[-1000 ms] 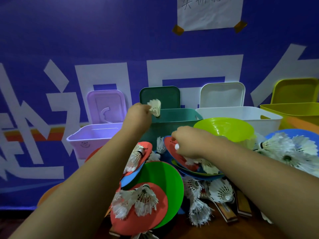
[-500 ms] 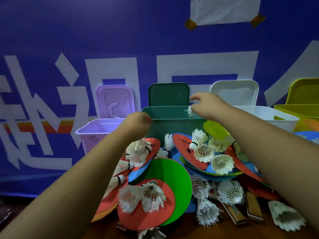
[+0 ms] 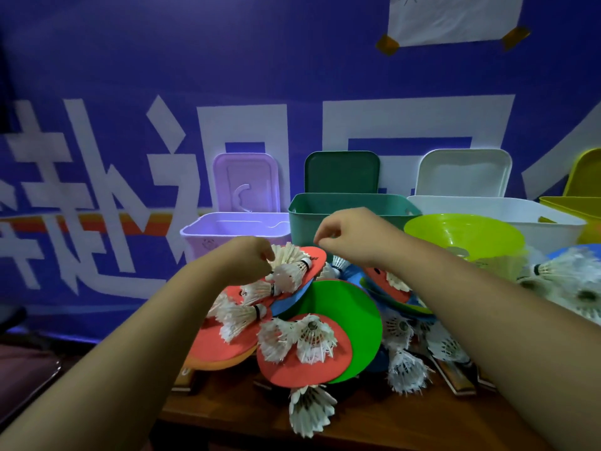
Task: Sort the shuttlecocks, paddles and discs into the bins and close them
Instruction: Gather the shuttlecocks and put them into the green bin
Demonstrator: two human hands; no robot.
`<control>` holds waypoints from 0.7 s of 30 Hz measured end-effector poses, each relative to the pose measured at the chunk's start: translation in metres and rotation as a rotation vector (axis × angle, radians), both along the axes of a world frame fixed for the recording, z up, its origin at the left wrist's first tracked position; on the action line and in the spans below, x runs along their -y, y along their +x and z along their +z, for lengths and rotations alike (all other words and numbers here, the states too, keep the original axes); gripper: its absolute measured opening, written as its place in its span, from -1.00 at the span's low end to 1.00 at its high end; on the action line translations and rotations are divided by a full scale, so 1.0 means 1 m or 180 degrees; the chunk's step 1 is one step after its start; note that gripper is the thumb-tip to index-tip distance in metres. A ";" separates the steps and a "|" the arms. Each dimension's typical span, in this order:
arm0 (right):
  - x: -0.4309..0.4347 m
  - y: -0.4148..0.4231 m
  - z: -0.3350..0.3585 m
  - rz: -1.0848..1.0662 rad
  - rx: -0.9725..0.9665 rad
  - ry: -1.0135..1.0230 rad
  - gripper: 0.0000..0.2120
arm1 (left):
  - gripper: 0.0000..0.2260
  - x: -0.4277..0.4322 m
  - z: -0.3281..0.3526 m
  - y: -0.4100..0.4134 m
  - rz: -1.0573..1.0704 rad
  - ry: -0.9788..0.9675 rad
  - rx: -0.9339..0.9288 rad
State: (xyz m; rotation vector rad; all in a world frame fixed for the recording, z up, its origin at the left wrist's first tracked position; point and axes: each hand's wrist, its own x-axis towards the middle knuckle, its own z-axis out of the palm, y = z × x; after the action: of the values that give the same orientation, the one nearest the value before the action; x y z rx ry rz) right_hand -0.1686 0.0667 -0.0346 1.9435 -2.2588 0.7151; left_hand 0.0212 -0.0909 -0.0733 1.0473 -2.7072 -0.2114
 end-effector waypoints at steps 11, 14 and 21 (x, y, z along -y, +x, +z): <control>0.026 0.062 -0.044 -0.0334 -0.1100 0.0566 -0.61 | -0.74 -0.008 -0.032 0.034 0.0154 -0.0162 0.0316; 0.027 0.062 -0.045 -0.0484 -0.1100 0.0547 -0.72 | -0.66 -0.009 -0.032 0.035 0.0097 -0.0171 -0.0057; 0.021 0.049 -0.029 -0.0657 -0.0731 0.0228 -0.78 | -0.55 -0.008 -0.020 0.037 -0.0098 0.0142 -0.1024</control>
State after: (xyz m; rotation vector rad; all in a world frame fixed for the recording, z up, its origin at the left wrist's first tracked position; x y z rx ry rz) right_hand -0.1197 0.0456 -0.0638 1.6860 -2.3220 0.3720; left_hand 0.0587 -0.0826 -0.0930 0.8961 -2.4389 -0.4098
